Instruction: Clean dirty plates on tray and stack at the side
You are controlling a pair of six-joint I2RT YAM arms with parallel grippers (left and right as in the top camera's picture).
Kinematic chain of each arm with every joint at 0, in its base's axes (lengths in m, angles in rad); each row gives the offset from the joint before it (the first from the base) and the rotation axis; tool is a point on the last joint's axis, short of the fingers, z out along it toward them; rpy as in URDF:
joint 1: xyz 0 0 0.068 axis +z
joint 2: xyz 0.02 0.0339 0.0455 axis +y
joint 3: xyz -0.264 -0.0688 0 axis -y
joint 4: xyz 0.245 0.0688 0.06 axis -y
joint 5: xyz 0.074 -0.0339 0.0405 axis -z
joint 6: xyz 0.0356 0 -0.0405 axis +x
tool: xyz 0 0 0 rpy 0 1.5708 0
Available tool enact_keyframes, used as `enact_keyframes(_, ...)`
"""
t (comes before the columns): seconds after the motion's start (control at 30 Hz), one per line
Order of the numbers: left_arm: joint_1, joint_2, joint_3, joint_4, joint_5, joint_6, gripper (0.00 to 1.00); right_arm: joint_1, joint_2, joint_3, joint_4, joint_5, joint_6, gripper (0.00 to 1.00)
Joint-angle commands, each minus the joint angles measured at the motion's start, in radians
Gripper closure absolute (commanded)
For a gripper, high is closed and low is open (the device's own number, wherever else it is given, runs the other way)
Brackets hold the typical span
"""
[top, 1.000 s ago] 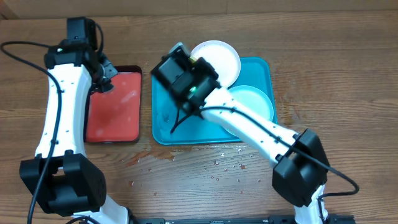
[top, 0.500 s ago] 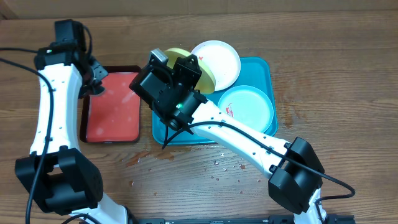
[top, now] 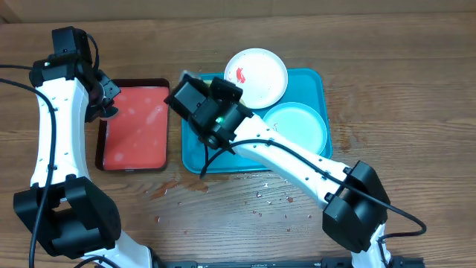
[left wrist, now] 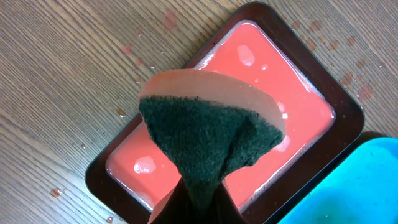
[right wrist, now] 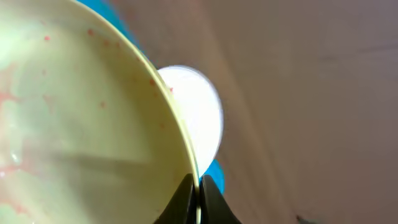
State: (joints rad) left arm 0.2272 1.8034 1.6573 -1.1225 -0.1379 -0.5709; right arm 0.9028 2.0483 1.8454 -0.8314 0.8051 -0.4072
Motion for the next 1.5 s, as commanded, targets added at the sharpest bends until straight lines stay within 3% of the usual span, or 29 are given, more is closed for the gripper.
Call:
enact_keyframes(0.0,0.003,0.009,0.0,-0.003,0.008,-0.013,0.96,-0.042,-0.053,0.02,0.084,0.188,0.155,0.96)
enact_keyframes(0.07,0.002,0.009,0.0,-0.008,0.008,-0.013,0.96,-0.093,-0.066,0.02,0.106,0.143,0.261,0.96)
enact_keyframes(0.2,0.002,0.009,0.0,-0.01,0.008,-0.013,0.96,-0.257,-0.074,0.02,0.037,-0.235,0.44,0.96)
enact_keyframes(0.3,0.002,0.009,0.0,-0.011,0.008,-0.013,0.96,-0.444,-0.06,0.019,-0.027,-0.642,0.494,0.96)
enact_keyframes(0.47,0.002,0.009,0.0,-0.01,0.009,-0.013,0.96,-0.757,-0.019,0.019,-0.083,-1.023,0.536,0.96)
enact_keyframes(0.77,0.002,0.009,0.0,-0.007,0.009,-0.013,0.96,-1.114,0.069,-0.024,-0.134,-1.053,0.538,0.96)
enact_keyframes(0.97,0.002,0.009,0.0,-0.003,0.009,-0.013,0.96,-1.224,0.095,-0.129,-0.033,-1.049,0.539,0.96)
enact_keyframes(1.17,0.002,0.009,0.0,-0.003,0.01,-0.013,0.96,-1.246,0.097,-0.188,0.033,-1.031,0.539,0.96)
enact_keyframes(1.23,0.002,0.009,0.0,-0.003,0.01,-0.013,0.96,-1.245,0.097,-0.2,0.048,-1.031,0.539,0.82)
enact_keyframes(1.3,0.002,0.009,0.0,-0.003,0.01,-0.013,0.96,-1.242,0.097,-0.203,0.052,-1.04,0.539,0.46)
enact_keyframes(1.4,0.002,0.009,0.0,-0.002,0.02,-0.013,0.95,-1.228,0.097,-0.203,0.055,-1.108,0.539,0.36)
enact_keyframes(1.47,0.002,0.009,0.0,0.003,0.035,-0.013,0.96,-1.211,0.097,-0.203,0.064,-1.194,0.538,0.35)
